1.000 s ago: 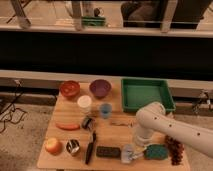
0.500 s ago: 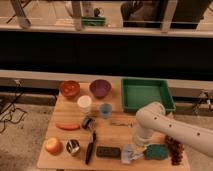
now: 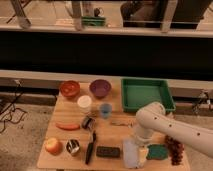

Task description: Place towel in table surface

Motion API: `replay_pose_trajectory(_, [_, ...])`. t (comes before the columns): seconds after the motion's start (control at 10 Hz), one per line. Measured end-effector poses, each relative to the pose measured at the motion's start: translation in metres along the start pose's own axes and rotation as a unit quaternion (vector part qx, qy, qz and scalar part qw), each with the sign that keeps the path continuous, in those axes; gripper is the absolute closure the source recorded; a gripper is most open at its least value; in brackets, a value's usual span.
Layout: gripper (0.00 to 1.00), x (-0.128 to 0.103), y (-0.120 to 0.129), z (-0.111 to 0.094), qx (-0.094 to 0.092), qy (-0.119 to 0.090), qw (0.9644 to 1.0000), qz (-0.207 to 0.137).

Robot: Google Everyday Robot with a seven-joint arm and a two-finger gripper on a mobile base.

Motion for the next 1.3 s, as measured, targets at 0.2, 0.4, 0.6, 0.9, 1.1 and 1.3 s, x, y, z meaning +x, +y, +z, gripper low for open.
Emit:
replay_pose_trajectory(0.2, [0.20,0.000,0.000,0.000,0.000,0.000,1.0000,0.000])
replay_pose_trajectory(0.4, [0.20,0.000,0.000,0.000,0.000,0.000,1.0000,0.000])
replay_pose_trajectory(0.6, [0.20,0.000,0.000,0.000,0.000,0.000,1.0000,0.000])
replay_pose_trajectory(0.9, [0.20,-0.002,0.003,-0.005,0.009,0.001,1.0000,-0.002])
replay_pose_trajectory(1.1, [0.20,-0.011,0.006,-0.021,0.027,0.000,0.9996,-0.007])
replay_pose_trajectory(1.3, [0.20,-0.015,0.010,-0.030,0.035,0.001,0.9993,-0.009])
